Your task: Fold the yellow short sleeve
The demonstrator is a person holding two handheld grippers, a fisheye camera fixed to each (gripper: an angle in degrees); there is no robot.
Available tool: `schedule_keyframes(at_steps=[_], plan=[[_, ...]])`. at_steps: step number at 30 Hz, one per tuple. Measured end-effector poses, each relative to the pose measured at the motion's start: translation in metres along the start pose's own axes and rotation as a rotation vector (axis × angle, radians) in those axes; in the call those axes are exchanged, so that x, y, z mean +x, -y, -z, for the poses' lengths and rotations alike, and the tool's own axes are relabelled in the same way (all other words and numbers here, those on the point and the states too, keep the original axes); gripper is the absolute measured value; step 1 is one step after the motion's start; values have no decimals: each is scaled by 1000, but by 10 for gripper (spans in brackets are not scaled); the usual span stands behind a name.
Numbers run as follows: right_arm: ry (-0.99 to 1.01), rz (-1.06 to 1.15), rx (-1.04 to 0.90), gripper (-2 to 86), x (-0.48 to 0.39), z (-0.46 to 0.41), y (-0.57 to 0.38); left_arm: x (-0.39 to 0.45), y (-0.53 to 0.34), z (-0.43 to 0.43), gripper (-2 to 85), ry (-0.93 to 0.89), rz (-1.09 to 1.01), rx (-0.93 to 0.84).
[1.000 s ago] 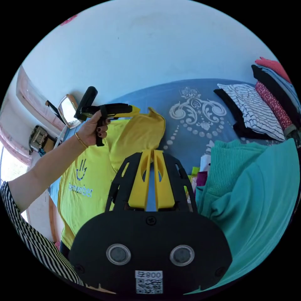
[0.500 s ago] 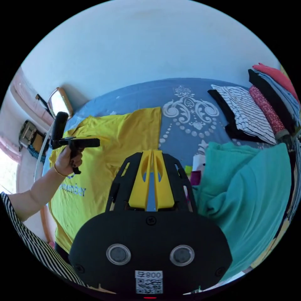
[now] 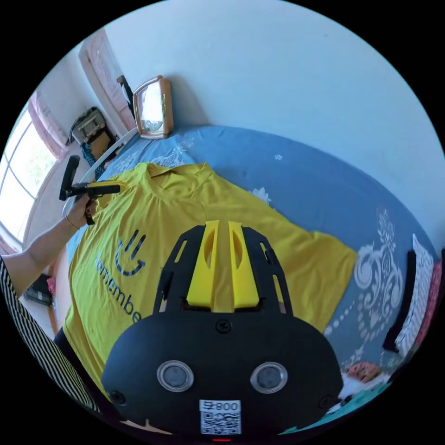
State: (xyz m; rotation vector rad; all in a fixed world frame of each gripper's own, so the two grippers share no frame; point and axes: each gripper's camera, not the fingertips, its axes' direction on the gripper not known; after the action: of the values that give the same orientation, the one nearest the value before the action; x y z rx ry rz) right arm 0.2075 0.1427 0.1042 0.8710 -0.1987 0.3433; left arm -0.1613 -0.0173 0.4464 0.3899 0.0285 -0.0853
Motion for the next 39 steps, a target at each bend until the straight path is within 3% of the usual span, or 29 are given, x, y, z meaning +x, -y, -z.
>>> schedule_keyframes(at_steps=[4,8,10,13,19,24,29,34,37,39], plan=[[0,65,-52,53,-10,-41,49,-30,49,5,92,2,32,14],[-15,101,-84,55,-28,-78,75,8,82,-1,93,16,-177,-28],[-29,113,-111,56,-33,-94,79,47,92,-22,90,175,-384,-141],[-42,110,-126,56,-36,-114,78,66,93,-42,50,380,-487,-208],[-54,89,-100,55,-31,-129,70,42,127,15,12,246,-315,-44],[-31,84,-98,63,-26,-145,75,5,164,28,12,122,-136,-45],[-41,136,-144,70,-34,-169,79,-9,156,48,34,50,-145,-25],[-63,153,-159,68,-39,-188,78,-38,118,77,71,133,-186,-59],[-112,168,-162,49,-45,-196,77,-60,109,69,59,170,-134,-150],[-132,154,-177,25,-43,-197,80,-66,108,80,42,178,-117,-101]])
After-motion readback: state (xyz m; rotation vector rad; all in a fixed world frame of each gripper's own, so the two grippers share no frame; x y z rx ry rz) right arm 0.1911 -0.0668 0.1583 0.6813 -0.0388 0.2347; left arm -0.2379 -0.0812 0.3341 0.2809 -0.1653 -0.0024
